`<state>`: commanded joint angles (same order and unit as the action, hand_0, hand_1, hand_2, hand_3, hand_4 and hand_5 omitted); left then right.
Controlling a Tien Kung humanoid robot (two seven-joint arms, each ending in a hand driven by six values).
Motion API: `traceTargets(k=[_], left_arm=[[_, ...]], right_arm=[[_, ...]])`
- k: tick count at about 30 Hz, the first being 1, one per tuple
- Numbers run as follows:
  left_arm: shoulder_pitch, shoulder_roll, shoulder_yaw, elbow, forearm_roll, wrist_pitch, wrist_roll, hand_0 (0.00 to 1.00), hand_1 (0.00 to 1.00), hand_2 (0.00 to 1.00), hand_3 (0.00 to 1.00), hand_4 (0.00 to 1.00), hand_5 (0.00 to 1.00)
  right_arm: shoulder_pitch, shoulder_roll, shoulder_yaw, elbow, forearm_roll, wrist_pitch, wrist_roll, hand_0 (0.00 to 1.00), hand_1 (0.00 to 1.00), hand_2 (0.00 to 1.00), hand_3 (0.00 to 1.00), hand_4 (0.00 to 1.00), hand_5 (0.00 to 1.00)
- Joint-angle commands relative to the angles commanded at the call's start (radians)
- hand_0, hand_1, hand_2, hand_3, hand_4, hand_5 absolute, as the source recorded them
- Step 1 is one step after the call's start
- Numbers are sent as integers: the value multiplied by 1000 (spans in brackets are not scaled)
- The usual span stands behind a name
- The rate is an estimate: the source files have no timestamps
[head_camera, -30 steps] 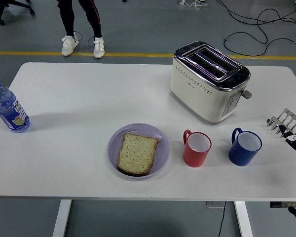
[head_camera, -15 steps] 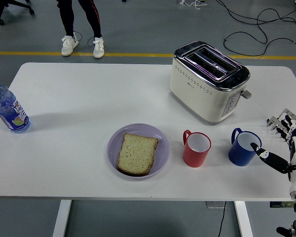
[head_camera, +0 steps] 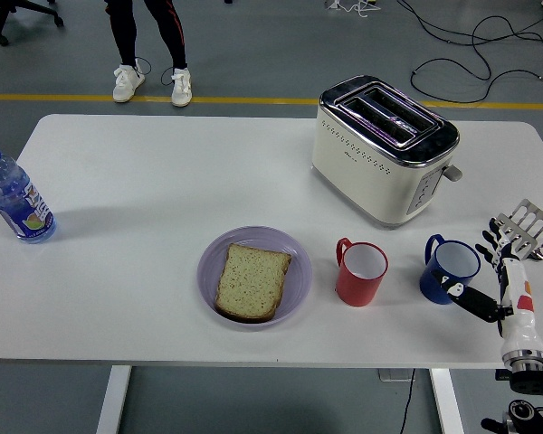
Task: Pick up the cup,pour liquid into bread,place the cup on the desk
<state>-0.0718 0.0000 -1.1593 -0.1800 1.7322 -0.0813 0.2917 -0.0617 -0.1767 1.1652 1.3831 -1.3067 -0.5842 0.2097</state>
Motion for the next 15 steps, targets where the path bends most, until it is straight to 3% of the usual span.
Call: traceTargets(k=[15], left_arm=[[12, 0, 7, 0, 7, -5, 0, 657, 691, 708, 593, 324, 875]], right_arm=[[45, 20, -12, -109, 38, -4, 20, 947, 862, 943, 998, 998, 135]])
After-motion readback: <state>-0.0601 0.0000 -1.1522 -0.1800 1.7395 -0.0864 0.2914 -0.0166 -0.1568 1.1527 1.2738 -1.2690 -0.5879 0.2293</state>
